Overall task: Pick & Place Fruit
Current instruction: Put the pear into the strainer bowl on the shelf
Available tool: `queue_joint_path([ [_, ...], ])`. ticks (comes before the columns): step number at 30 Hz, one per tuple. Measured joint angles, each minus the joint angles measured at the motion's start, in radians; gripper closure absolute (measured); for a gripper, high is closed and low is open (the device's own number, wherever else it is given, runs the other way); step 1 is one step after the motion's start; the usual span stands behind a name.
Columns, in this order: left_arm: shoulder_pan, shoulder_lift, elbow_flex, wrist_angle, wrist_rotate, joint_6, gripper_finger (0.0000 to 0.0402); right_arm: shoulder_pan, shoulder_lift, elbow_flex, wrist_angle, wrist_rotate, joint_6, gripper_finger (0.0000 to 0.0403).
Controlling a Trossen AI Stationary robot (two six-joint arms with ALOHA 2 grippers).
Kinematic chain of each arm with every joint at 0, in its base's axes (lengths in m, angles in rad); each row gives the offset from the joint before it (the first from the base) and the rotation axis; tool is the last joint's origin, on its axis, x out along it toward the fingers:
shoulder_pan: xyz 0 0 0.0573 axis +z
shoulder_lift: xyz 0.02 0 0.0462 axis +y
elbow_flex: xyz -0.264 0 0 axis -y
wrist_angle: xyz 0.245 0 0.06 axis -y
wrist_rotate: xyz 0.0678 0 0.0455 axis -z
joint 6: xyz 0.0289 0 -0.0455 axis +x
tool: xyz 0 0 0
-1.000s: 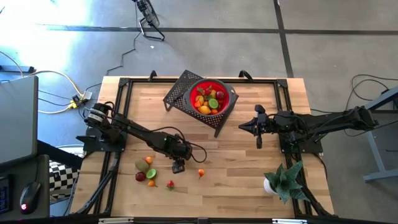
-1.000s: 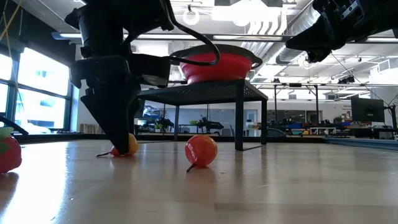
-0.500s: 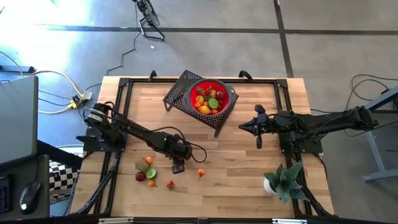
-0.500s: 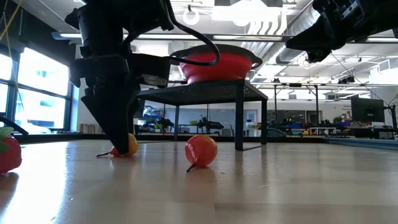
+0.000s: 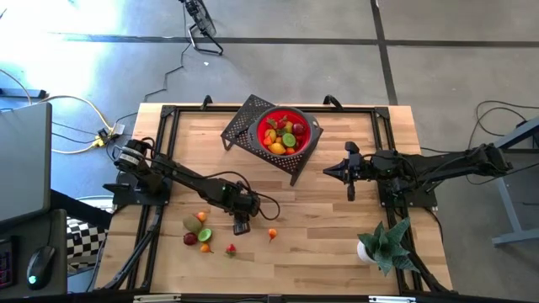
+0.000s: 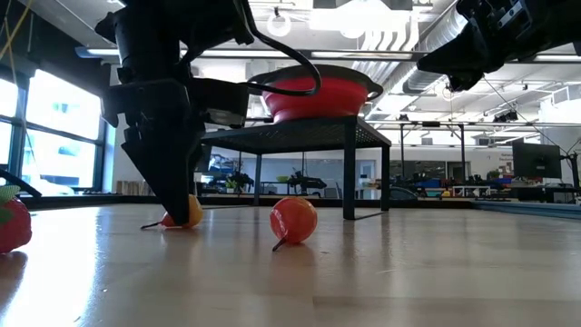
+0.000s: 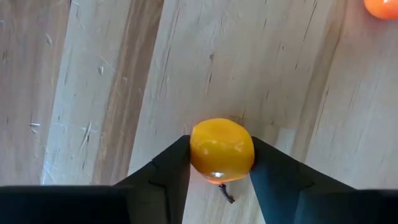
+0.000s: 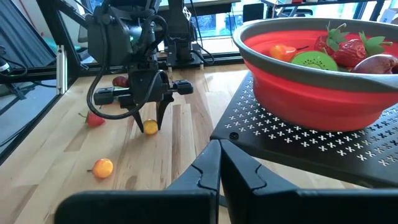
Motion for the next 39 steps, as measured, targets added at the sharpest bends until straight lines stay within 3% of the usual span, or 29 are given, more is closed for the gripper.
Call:
queue_joint_path([
  [18,0.0,-0.002,0.06,-0.051,0.002,0.046,0.0256,0.0,0.0,0.0,0.0,0.0,0.0,0.0401],
  [31,0.076,-0.002,0.282,-0.222,0.001,0.227,0.0256,0.0,0.0,0.0,0.0,-0.003,0.0,0.0401],
  [39,0.147,-0.002,0.505,-0.37,0.0,0.339,0.0256,0.0,0.0,0.0,0.0,-0.003,0.0,0.0401],
])
